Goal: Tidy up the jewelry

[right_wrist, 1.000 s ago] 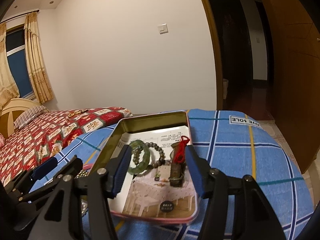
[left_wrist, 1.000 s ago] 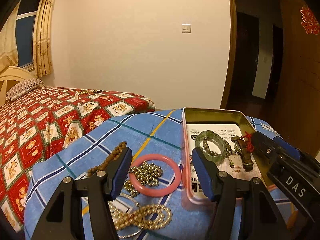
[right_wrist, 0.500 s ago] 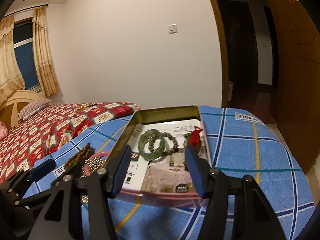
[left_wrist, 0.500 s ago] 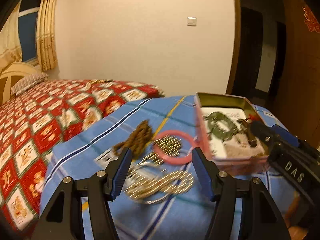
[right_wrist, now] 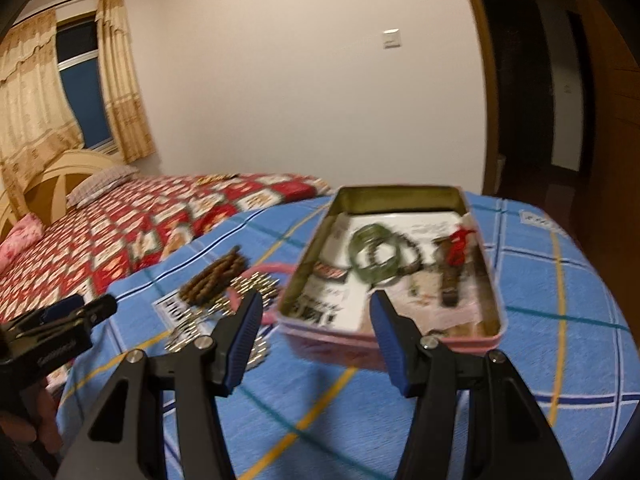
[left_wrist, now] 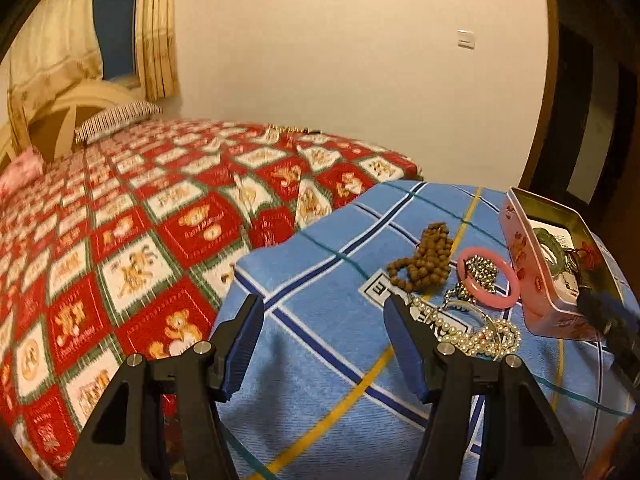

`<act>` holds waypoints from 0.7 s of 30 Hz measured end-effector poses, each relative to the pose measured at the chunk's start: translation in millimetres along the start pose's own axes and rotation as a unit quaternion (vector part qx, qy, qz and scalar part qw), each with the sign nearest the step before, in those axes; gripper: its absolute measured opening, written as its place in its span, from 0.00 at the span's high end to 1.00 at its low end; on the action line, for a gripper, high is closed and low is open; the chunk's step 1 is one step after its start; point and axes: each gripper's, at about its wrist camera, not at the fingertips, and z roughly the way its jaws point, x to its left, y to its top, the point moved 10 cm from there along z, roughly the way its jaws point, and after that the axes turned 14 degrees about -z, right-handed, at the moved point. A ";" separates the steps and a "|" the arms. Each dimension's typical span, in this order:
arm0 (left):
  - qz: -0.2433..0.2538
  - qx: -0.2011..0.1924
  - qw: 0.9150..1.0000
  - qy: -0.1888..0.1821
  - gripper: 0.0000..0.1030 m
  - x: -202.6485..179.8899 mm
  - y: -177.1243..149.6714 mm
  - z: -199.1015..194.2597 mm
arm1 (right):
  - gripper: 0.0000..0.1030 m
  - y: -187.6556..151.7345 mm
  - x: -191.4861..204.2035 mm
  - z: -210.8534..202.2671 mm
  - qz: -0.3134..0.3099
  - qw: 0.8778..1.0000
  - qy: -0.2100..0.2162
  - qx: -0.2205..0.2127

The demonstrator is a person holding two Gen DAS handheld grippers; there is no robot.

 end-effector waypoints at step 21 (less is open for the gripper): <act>-0.014 0.002 1.000 -0.007 0.39 5.2 0.9 -0.2 | 0.91 -22.1 91.9 58.5 -0.047 0.982 0.131 0.126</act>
